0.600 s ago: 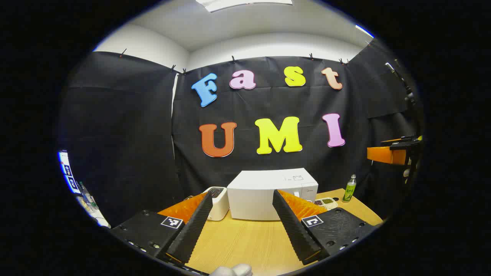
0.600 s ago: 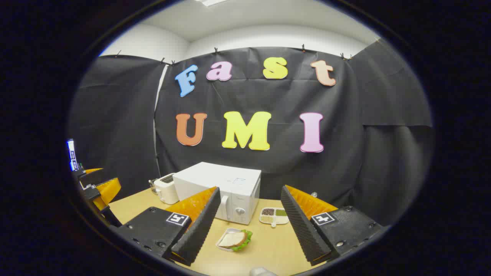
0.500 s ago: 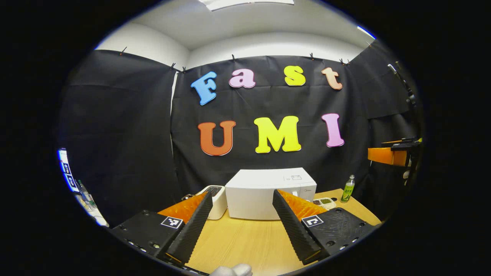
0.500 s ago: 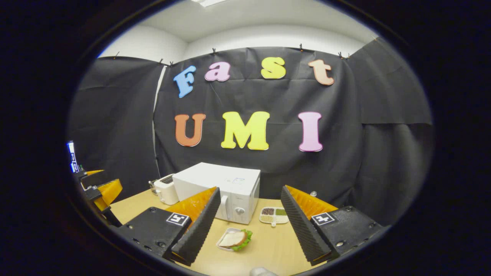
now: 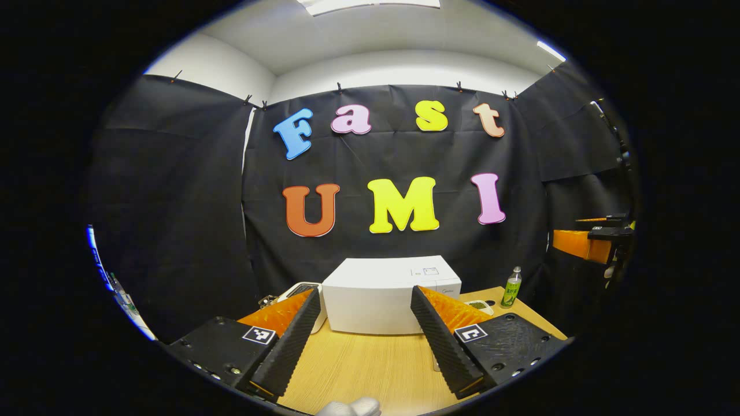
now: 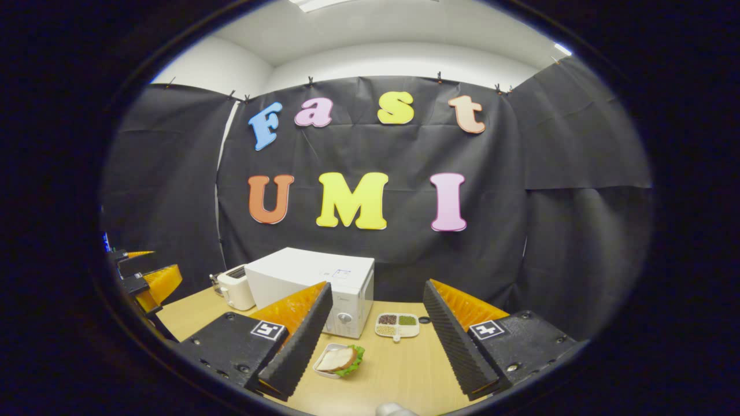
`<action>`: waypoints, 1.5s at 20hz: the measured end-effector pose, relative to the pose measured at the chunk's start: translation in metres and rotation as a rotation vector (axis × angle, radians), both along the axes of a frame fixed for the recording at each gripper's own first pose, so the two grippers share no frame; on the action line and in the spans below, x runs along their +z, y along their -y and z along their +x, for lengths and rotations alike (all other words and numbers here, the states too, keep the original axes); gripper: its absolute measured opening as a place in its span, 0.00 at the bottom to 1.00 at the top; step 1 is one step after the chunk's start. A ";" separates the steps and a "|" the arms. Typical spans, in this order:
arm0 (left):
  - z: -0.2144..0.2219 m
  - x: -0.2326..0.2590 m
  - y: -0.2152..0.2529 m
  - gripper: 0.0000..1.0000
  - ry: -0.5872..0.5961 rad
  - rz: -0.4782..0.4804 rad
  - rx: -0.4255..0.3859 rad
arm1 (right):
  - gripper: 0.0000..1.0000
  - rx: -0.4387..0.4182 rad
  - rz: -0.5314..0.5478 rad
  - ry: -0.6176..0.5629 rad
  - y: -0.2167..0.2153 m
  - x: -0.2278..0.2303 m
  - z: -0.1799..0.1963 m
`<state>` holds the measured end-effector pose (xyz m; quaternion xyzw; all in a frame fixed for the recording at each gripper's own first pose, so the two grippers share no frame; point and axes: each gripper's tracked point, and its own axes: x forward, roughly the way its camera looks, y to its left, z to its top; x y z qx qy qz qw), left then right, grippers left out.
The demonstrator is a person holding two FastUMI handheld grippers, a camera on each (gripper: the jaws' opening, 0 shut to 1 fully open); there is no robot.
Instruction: Open the microwave oven with the left hand, put the food in, and close the microwave oven.
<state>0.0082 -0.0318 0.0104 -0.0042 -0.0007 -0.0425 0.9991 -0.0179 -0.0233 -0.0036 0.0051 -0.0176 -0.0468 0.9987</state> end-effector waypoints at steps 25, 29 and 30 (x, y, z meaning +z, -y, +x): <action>0.032 -0.010 0.032 0.96 0.001 -0.011 -0.090 | 0.93 -0.042 0.003 0.004 0.013 0.002 -0.007; 0.092 -0.064 0.076 0.96 -0.028 0.007 -0.149 | 0.92 -0.042 0.018 -0.010 0.015 0.006 -0.007; 0.108 -0.080 0.089 0.96 -0.037 0.005 -0.162 | 0.92 -0.041 0.017 -0.017 0.014 0.006 -0.008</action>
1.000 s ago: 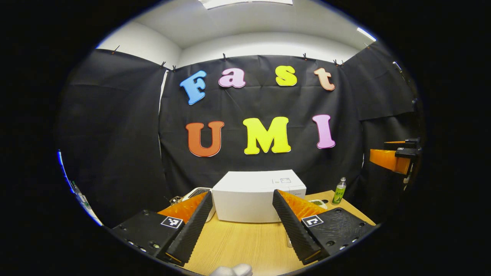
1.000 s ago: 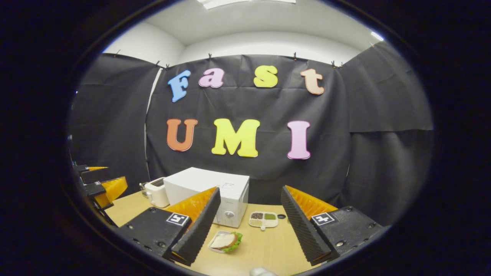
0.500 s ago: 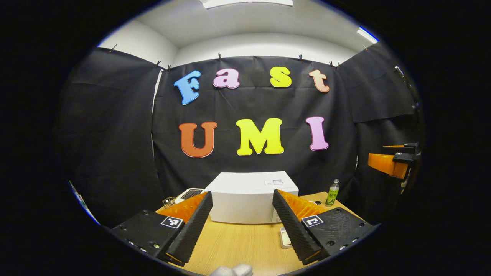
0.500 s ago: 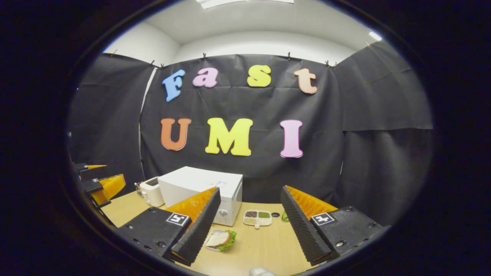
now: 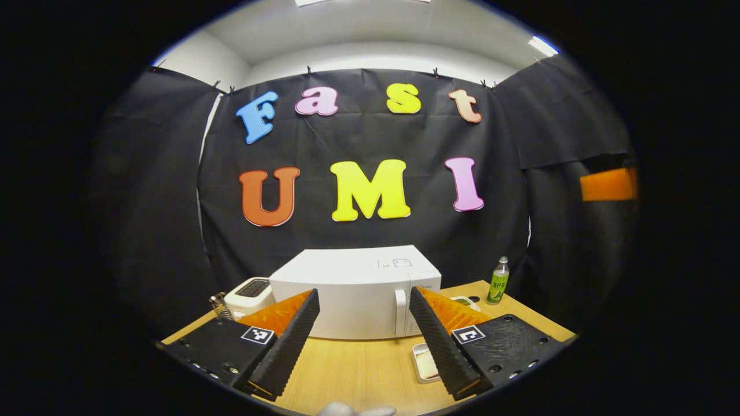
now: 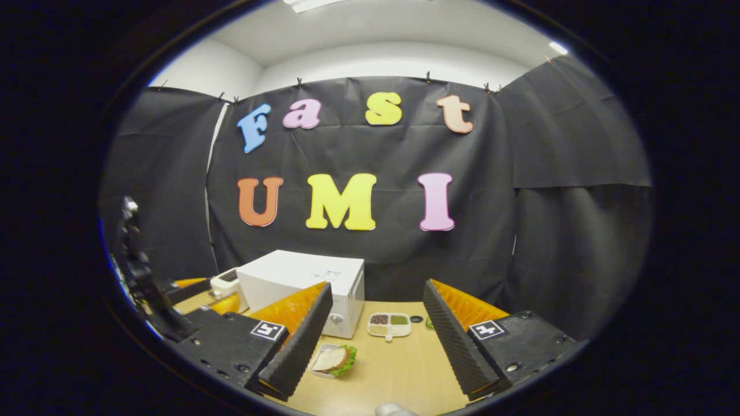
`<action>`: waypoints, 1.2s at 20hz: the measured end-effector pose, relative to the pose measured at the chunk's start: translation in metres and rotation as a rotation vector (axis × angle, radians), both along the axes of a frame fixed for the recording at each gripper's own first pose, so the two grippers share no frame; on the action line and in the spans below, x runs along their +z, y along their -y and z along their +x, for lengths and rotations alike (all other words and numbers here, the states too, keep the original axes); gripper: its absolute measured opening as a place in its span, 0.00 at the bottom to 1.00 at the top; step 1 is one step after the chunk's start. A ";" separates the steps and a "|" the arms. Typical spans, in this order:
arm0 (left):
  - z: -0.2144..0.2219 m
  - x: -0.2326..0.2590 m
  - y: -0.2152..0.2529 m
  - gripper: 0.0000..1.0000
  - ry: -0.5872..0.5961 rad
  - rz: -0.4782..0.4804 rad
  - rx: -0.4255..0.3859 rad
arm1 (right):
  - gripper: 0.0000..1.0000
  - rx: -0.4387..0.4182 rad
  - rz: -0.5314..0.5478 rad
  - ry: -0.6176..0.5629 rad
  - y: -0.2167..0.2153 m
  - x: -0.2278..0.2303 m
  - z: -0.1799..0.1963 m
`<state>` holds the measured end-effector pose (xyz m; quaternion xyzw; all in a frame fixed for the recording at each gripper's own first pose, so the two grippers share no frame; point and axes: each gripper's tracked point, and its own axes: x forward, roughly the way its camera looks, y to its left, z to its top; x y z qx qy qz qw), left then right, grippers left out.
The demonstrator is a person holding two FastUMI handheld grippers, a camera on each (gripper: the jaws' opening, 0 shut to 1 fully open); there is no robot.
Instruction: Open the microwave oven with the left hand, put the food in, and close the microwave oven.
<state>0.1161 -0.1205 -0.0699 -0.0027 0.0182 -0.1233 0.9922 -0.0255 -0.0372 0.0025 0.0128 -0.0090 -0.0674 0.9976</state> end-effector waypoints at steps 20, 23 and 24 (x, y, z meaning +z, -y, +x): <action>0.167 -0.140 0.106 0.21 -0.076 -0.041 -0.119 | 1.00 -0.100 -0.016 -0.120 0.032 -0.036 0.000; 0.166 -0.140 0.105 0.13 -0.085 -0.047 -0.123 | 0.93 -0.079 -0.014 -0.139 0.029 -0.040 0.005; 0.165 -0.140 0.105 0.10 -0.091 -0.050 -0.125 | 0.93 -0.075 -0.021 -0.138 0.029 -0.038 0.007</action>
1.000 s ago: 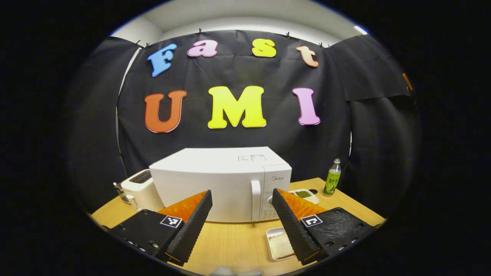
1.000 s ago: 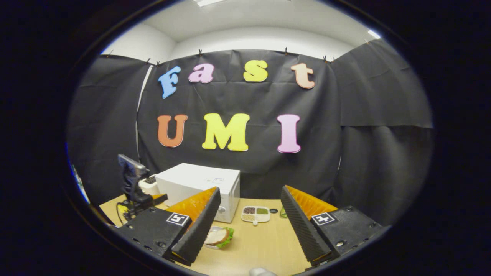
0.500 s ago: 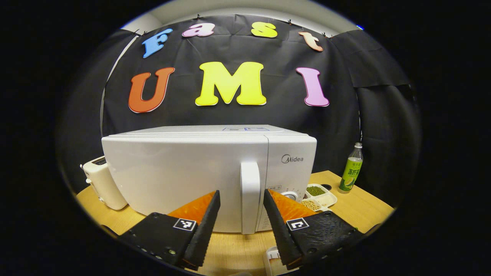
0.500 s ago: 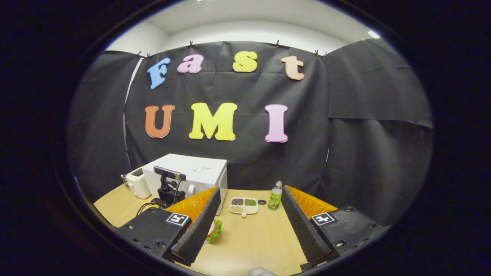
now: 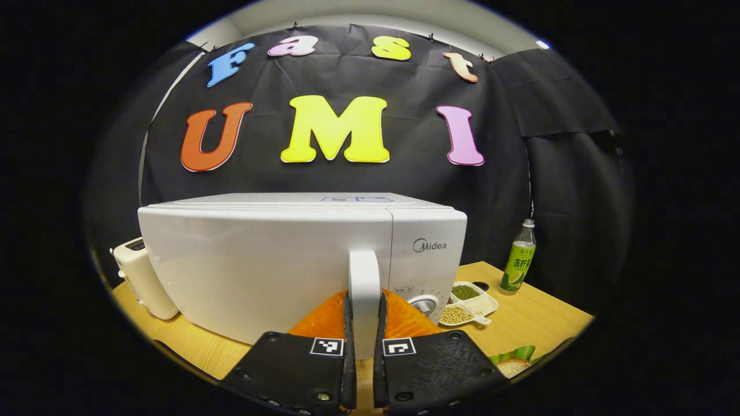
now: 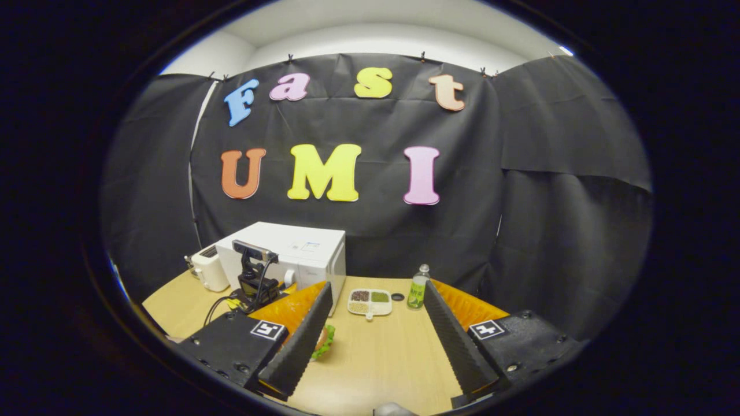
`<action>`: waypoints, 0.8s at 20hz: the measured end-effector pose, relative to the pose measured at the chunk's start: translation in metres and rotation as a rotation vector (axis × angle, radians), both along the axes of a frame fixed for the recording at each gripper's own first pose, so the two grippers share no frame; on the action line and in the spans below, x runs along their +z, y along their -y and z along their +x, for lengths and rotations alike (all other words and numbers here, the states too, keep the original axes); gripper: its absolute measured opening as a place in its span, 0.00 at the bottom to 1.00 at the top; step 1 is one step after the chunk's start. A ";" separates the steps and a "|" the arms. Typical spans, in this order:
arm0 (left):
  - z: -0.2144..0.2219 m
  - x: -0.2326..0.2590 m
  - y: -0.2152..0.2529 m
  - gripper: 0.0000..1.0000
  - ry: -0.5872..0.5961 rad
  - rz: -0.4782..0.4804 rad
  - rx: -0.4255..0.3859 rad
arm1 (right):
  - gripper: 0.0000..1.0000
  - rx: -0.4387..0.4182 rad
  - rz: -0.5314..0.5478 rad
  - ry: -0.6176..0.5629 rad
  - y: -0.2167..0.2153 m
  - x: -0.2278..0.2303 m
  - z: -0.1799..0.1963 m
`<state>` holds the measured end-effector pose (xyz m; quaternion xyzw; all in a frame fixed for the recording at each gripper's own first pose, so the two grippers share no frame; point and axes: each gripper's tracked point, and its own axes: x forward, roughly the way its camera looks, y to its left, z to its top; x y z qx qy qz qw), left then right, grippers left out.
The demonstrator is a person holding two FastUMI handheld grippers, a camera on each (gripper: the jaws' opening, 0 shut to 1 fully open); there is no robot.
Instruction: Open the microwave oven with the left hand, put the food in, and close the microwave oven.
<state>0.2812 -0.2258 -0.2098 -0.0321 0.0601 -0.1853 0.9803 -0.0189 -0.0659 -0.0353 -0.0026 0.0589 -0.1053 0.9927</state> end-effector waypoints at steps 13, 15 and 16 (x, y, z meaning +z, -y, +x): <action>-0.094 -0.003 -0.058 0.06 -0.014 0.014 -0.034 | 1.00 0.150 -0.049 0.029 -0.048 0.016 -0.009; -0.112 -0.005 -0.078 0.06 -0.019 0.034 -0.015 | 0.93 0.174 -0.045 0.030 -0.058 0.014 -0.012; -0.120 -0.007 -0.088 0.06 -0.027 0.042 -0.009 | 1.00 0.186 -0.039 0.032 -0.062 0.013 -0.014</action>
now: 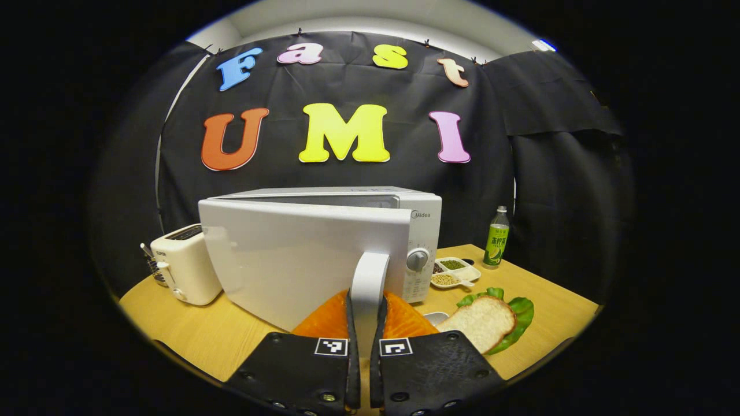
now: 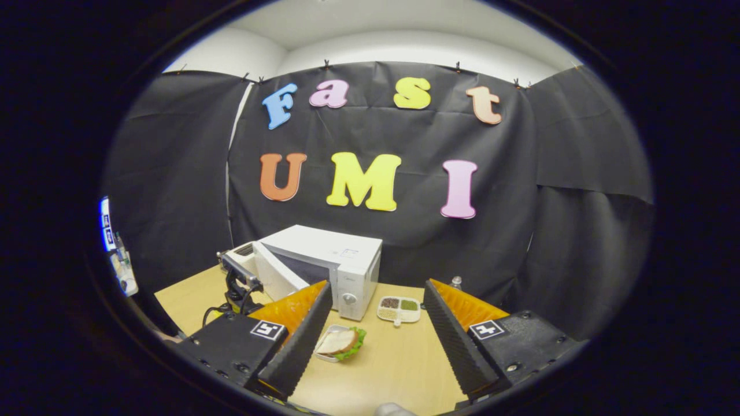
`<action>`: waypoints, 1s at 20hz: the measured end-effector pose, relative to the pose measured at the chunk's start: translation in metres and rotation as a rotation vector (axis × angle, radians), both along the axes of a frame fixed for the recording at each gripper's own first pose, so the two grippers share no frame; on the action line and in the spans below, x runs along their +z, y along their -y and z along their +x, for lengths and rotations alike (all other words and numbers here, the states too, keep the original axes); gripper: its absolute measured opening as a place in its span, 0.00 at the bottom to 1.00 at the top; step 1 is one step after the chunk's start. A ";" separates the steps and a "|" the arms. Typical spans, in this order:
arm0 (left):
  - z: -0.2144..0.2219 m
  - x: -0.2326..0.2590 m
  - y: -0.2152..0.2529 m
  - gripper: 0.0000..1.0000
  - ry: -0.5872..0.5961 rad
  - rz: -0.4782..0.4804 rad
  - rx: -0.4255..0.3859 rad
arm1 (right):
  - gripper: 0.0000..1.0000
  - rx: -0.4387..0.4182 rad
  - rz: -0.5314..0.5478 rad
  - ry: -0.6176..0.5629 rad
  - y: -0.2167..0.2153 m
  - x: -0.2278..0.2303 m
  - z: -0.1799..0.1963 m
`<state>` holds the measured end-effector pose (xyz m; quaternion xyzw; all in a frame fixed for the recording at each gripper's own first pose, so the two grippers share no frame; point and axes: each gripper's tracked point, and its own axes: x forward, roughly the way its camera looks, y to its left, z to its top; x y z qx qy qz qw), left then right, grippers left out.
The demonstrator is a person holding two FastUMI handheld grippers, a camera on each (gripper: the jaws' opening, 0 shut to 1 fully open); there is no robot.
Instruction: Open the microwave oven with the left hand, put the food in, and close the microwave oven.
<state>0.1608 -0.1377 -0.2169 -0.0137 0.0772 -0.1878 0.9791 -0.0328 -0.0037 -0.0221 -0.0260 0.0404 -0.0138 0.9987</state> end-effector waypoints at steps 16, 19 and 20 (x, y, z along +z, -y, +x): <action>-0.069 -0.010 -0.190 0.74 -0.095 0.071 0.285 | 0.93 0.000 0.042 0.012 -0.024 -0.012 -0.032; -0.075 -0.010 -0.212 0.96 -0.094 0.103 0.300 | 0.93 -0.004 0.048 0.001 -0.026 -0.017 -0.030; -0.078 -0.011 -0.222 0.96 -0.099 0.108 0.307 | 1.00 -0.001 0.054 -0.003 -0.027 -0.019 -0.029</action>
